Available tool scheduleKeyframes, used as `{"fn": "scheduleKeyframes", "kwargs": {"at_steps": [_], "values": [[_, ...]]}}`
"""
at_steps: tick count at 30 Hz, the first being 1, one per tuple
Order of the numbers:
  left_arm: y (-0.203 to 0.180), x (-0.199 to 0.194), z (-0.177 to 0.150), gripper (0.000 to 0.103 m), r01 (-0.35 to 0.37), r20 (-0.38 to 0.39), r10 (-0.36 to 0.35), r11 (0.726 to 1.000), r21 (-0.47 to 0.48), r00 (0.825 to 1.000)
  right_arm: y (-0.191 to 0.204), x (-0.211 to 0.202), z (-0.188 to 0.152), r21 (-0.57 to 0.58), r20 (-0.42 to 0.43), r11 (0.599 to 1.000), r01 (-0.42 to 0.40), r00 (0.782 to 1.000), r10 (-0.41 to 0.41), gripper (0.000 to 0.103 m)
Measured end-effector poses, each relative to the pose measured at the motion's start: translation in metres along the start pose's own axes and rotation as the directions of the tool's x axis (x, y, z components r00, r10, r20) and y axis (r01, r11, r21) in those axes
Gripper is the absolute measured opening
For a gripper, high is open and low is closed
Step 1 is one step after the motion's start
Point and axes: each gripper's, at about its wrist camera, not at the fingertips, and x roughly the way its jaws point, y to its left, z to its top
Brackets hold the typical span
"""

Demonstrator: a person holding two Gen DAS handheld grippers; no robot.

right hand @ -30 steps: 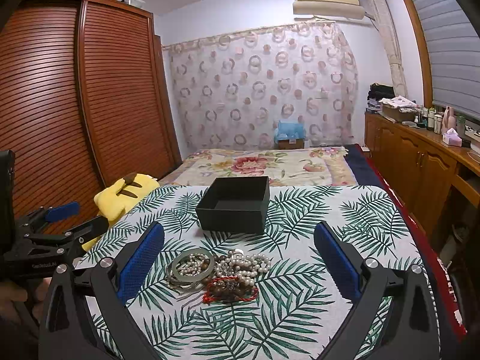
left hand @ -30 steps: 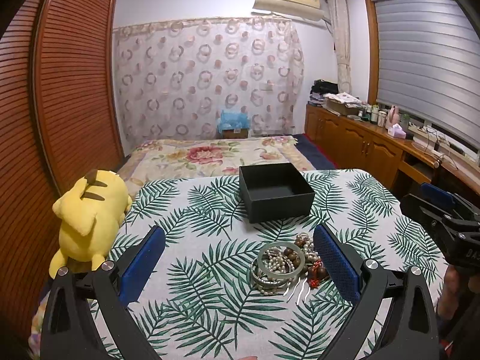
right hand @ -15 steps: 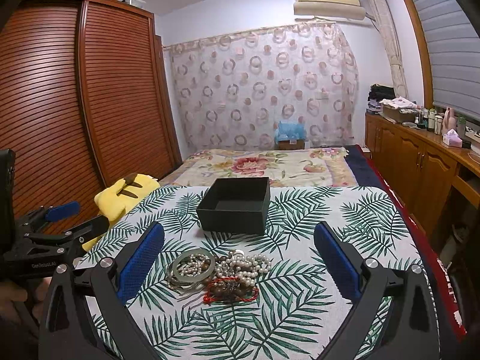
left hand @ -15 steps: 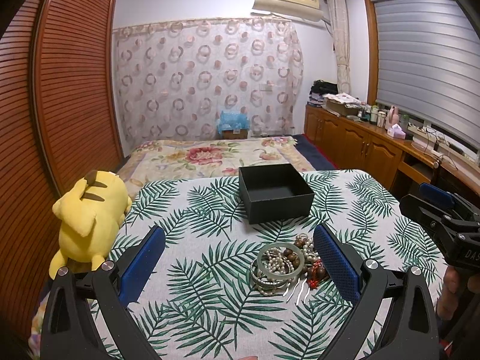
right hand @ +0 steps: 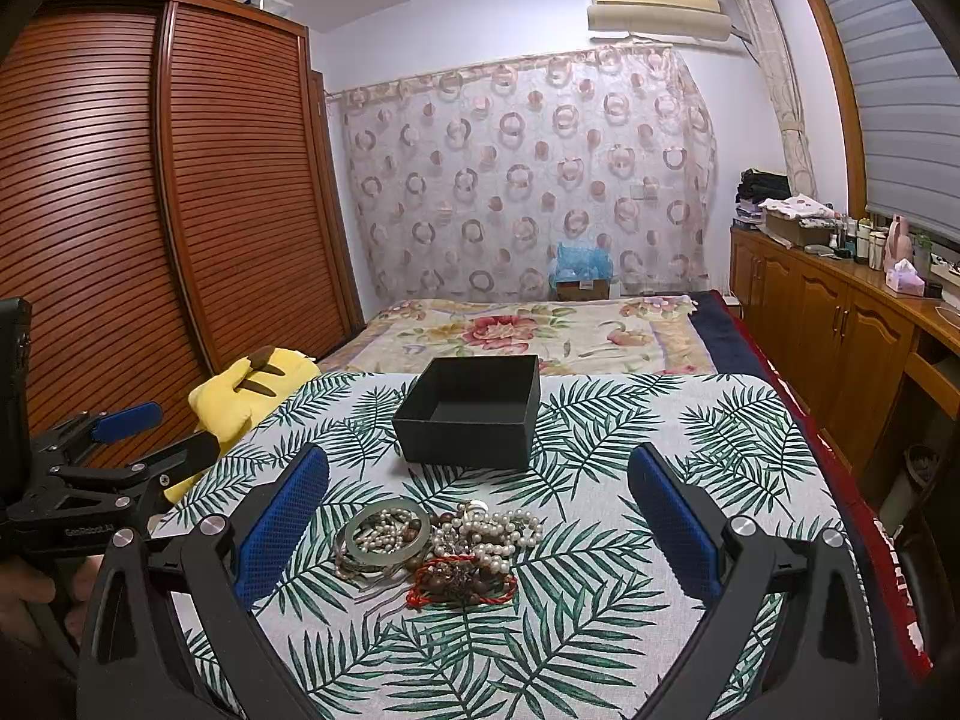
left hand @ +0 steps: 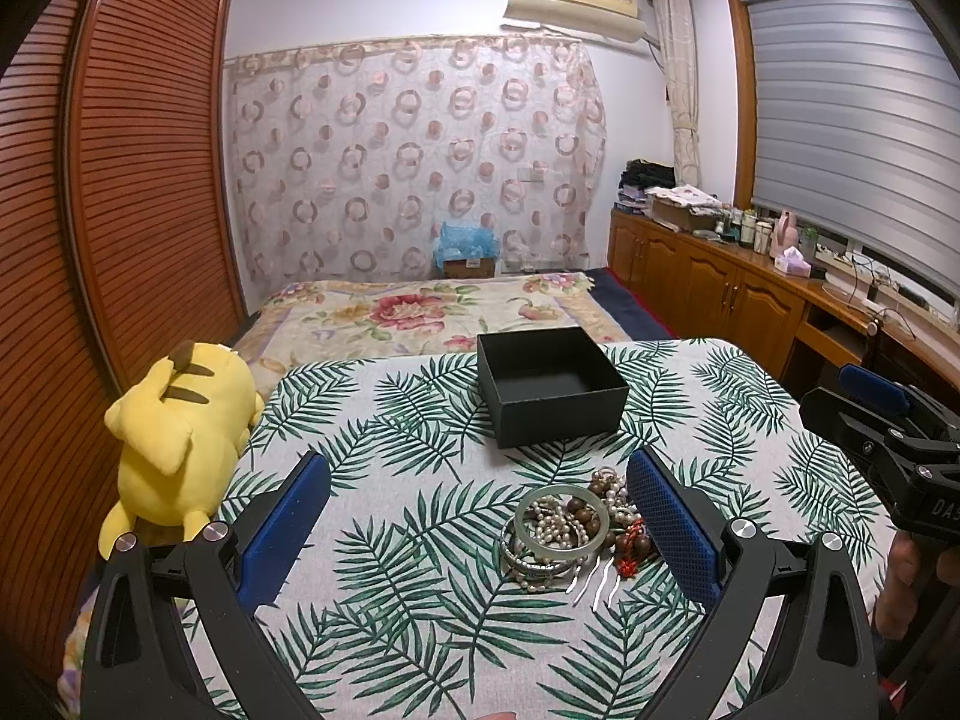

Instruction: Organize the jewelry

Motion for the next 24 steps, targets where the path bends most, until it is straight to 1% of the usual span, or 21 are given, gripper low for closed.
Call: {"fn": "scheduleKeyframes", "kwargs": {"at_steps": [24], "values": [[0.0017,-0.0008,-0.0002,0.095,-0.001,0.001,0.000,1.000,0.001,1.000,-0.0007,0.0006,-0.0019,0.000,0.000,1.000,-0.003,1.000,0.003,0.101]]}}
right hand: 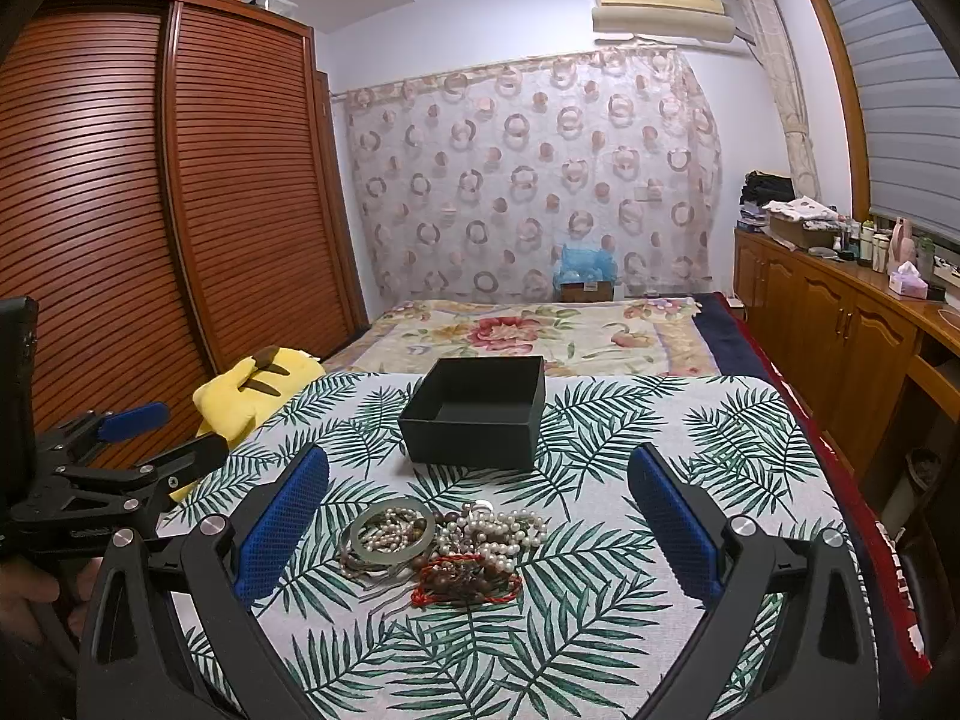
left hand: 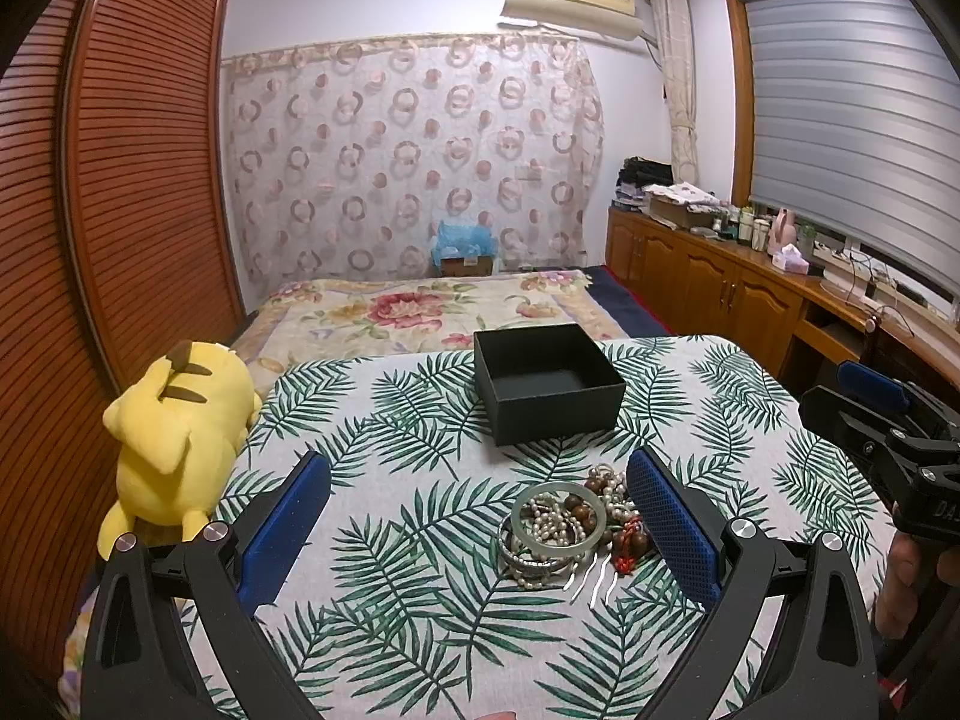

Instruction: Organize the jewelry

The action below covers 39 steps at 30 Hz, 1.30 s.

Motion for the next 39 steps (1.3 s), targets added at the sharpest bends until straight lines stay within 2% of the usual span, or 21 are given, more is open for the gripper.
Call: {"fn": "scheduleKeyframes", "kwargs": {"at_steps": [7,9,15,30,32,39], "values": [[-0.002,0.005,-0.003,0.095,0.002,-0.015,-0.002,1.000,-0.002,1.000,0.007,0.001,0.001,0.006,-0.013,1.000,-0.003,1.000,0.003,0.101],[-0.013,0.009,0.002,0.095,0.006,-0.020,-0.006,1.000,0.000,1.000,0.003,0.001,-0.003,0.006,-0.018,1.000,-0.005,1.000,0.005,0.101],[-0.006,0.021,-0.008,0.095,0.023,-0.057,-0.023,1.000,0.000,0.998,-0.006,0.012,-0.014,0.000,-0.050,0.999,-0.032,0.998,0.032,0.100],[-0.004,0.063,-0.036,0.095,0.092,-0.188,-0.089,0.996,0.008,0.978,-0.019,0.046,-0.056,-0.033,-0.191,0.999,-0.043,0.981,0.036,0.071],[-0.005,0.069,-0.039,0.095,0.115,-0.209,-0.110,0.993,0.011,0.972,-0.019,0.048,-0.060,-0.041,-0.205,0.998,-0.048,0.978,0.039,0.065],[-0.016,0.096,-0.044,0.095,0.174,-0.283,-0.158,0.984,0.032,0.946,-0.023,0.061,-0.070,-0.051,-0.258,0.997,-0.055,0.965,0.040,0.059]]}}
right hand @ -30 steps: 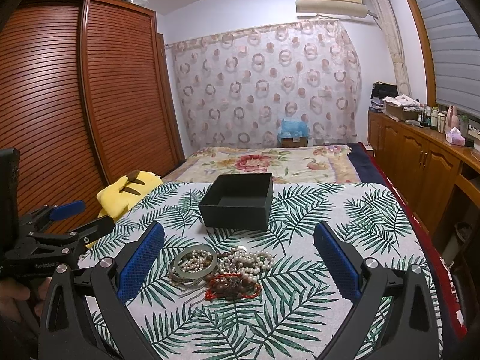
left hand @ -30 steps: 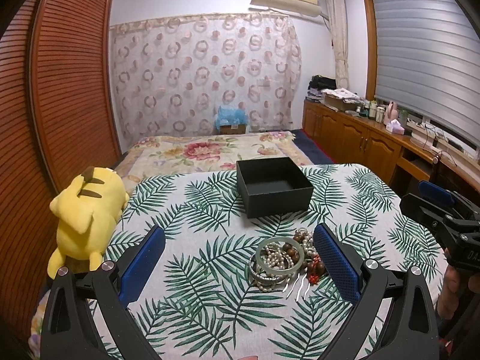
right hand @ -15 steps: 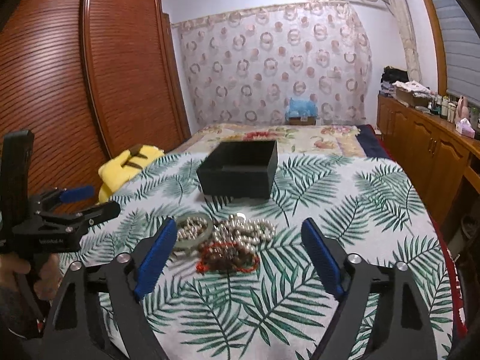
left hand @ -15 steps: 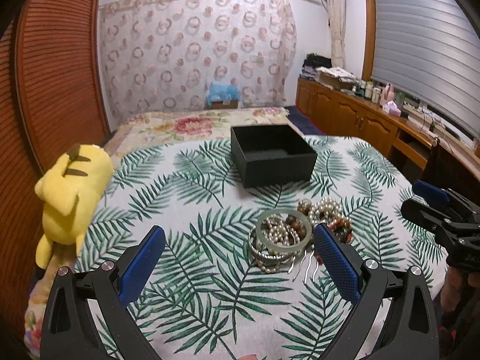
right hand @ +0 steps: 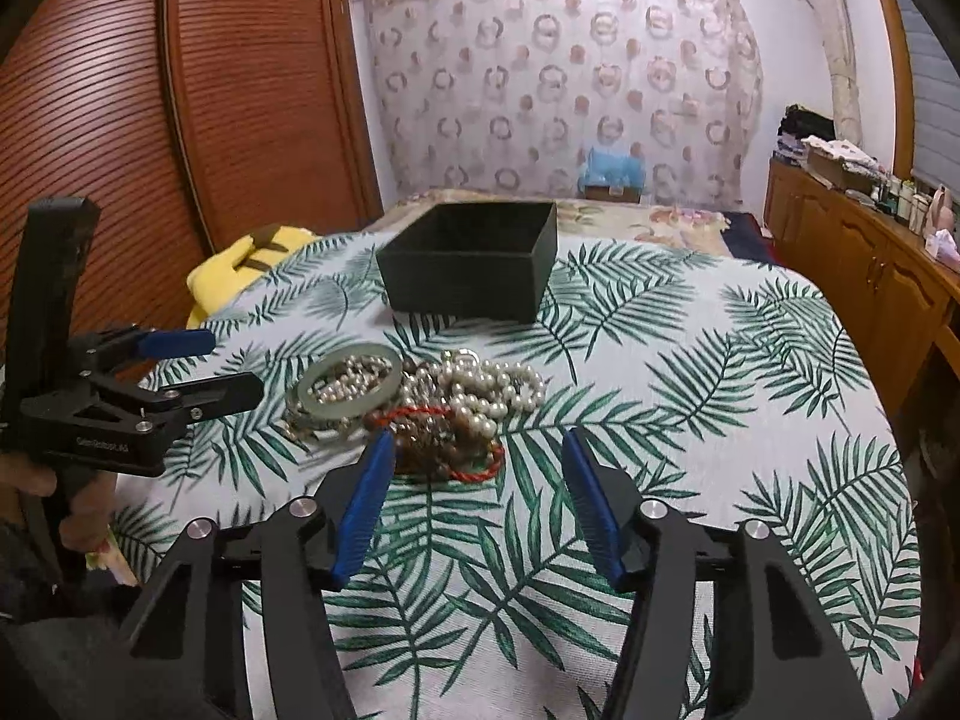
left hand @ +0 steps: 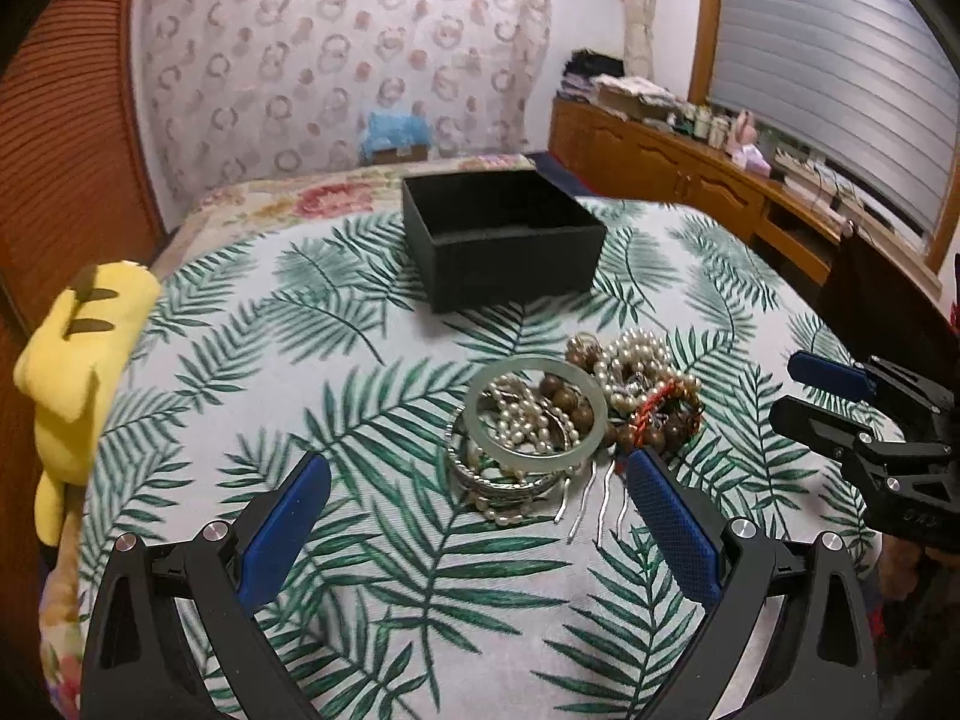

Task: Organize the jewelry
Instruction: 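Move the left gripper down over the pale green jade bangle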

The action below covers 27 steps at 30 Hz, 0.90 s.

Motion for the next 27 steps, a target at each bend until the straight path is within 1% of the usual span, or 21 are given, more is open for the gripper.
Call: {"fn": "scheduleKeyframes", "kwargs": {"at_steps": [4,7,10,16,19,21,23,27], "values": [[-0.003,0.019,0.005,0.095,0.022,-0.043,-0.021,1.000,0.017,0.999,-0.006,0.004,0.000,0.002,-0.017,1.000,0.005,1.000,-0.004,0.059],[-0.004,0.029,0.009,0.095,0.043,-0.067,-0.042,0.999,0.013,0.997,-0.010,0.007,0.001,-0.009,-0.024,1.000,0.011,1.000,-0.012,0.058],[-0.006,0.040,0.013,0.089,0.072,-0.097,-0.070,0.997,0.019,0.993,-0.013,0.010,0.003,-0.013,-0.030,1.000,0.010,0.999,-0.011,0.058],[-0.012,0.059,0.021,0.080,0.114,-0.149,-0.108,0.993,0.033,0.983,-0.016,0.017,0.005,-0.006,-0.034,1.000,-0.002,0.999,0.002,0.058],[-0.016,0.066,0.024,0.080,0.111,-0.149,-0.102,0.992,0.052,0.984,-0.014,0.018,0.006,-0.011,-0.033,1.000,-0.003,0.999,0.003,0.058],[-0.017,0.069,0.025,0.078,0.106,-0.151,-0.095,0.992,0.065,0.984,-0.014,0.020,0.007,-0.018,-0.033,1.000,0.000,0.999,0.000,0.058],[-0.018,0.070,0.025,0.070,0.105,-0.148,-0.092,0.991,0.080,0.985,-0.014,0.021,0.007,-0.018,-0.033,1.000,-0.003,0.999,0.003,0.058],[-0.015,0.066,0.024,0.069,0.106,-0.137,-0.093,0.990,0.089,0.986,-0.014,0.028,0.010,-0.028,-0.048,0.999,-0.032,0.998,0.031,0.057]]}}
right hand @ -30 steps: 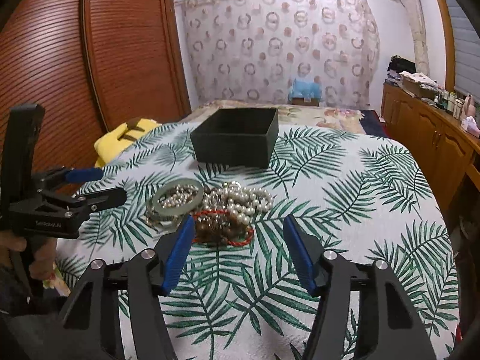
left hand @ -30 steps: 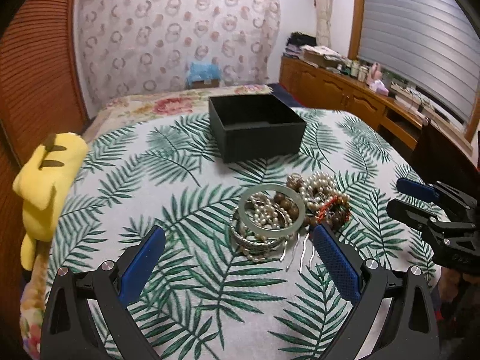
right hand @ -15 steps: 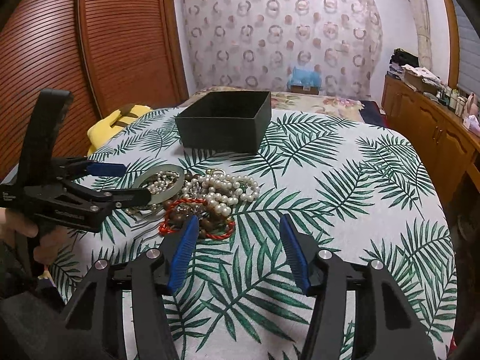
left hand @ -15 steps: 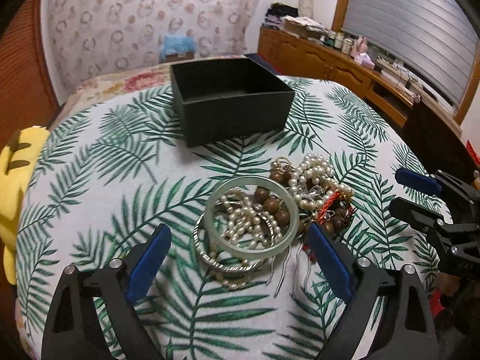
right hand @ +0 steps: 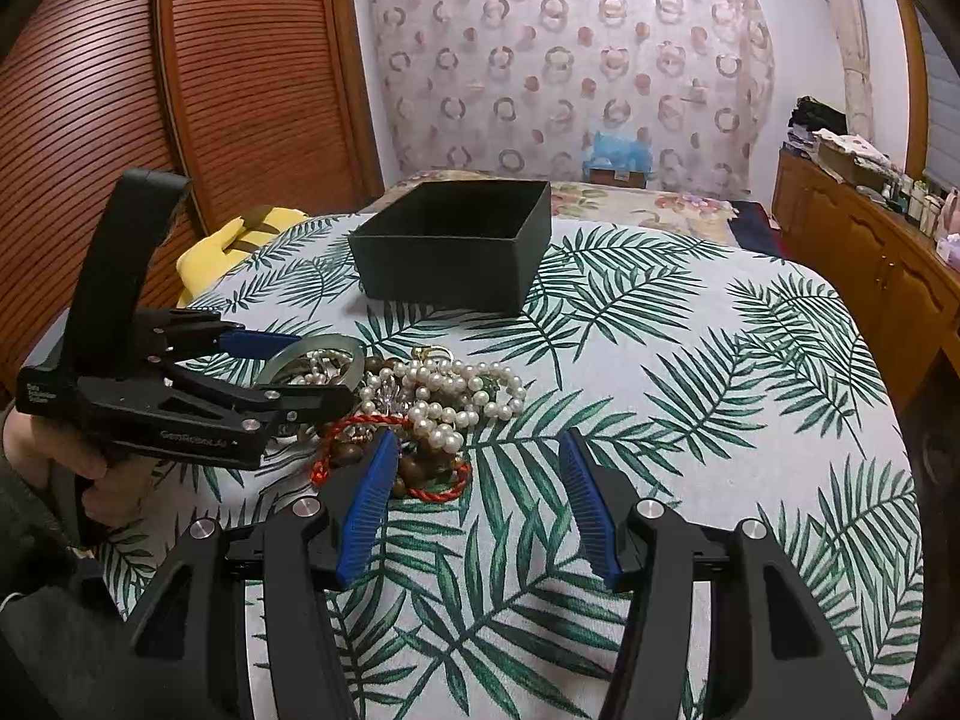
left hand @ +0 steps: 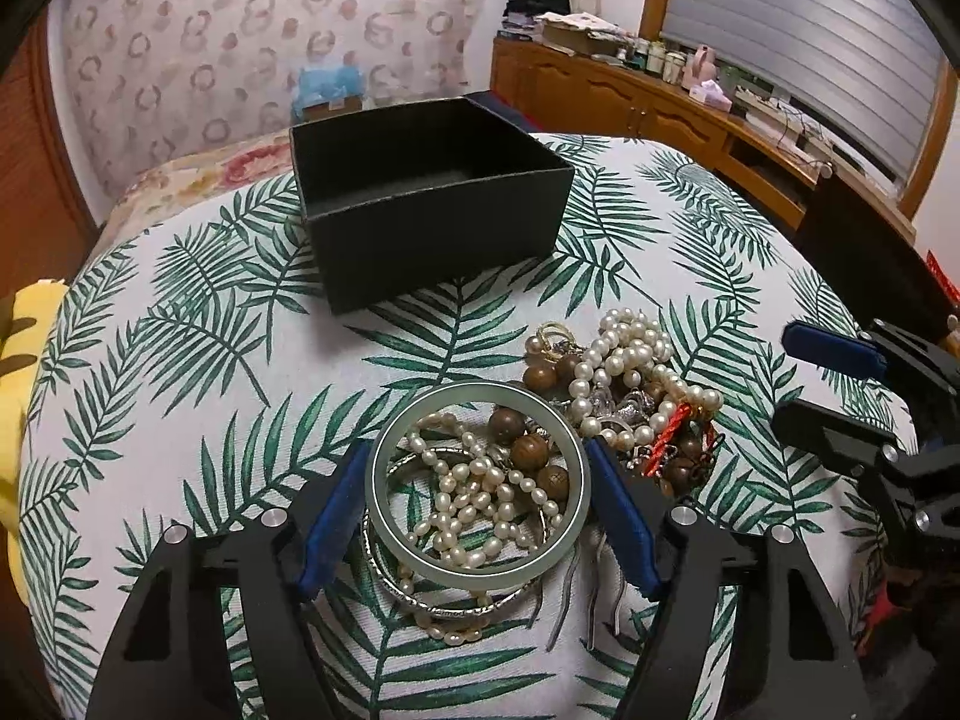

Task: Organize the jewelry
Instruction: 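Move the left gripper down over the pale green jade bangle, then grasp the jade bangle with the left gripper while the right gripper grasps a pearl necklace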

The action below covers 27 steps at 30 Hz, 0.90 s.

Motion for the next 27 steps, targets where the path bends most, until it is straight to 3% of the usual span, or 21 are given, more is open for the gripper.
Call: {"fn": "scheduleKeyframes", "kwargs": {"at_steps": [1,5,18,23,27], "values": [[0.000,-0.002,-0.001,0.069,-0.009,0.009,0.009,1.000,0.004,1.000,0.000,0.003,0.001,-0.011,-0.008,1.000,-0.008,1.000,0.008,0.050],[0.002,-0.011,-0.001,0.069,-0.030,0.053,0.030,1.000,0.000,0.998,-0.001,0.016,0.008,-0.036,-0.045,0.999,-0.027,0.999,0.026,0.038],[0.004,-0.031,-0.003,0.069,0.001,0.131,0.005,0.999,-0.049,0.991,-0.022,0.041,0.038,-0.049,-0.086,0.999,-0.023,0.996,0.019,0.035],[0.004,-0.030,-0.004,0.069,0.007,0.136,0.000,0.998,-0.057,0.991,-0.029,0.061,0.040,-0.071,-0.147,0.997,-0.010,0.989,-0.001,0.022],[0.004,-0.029,-0.005,0.069,0.007,0.134,0.000,0.998,-0.057,0.991,-0.031,0.076,0.041,-0.081,-0.188,0.997,-0.015,0.982,0.000,0.021]]}}
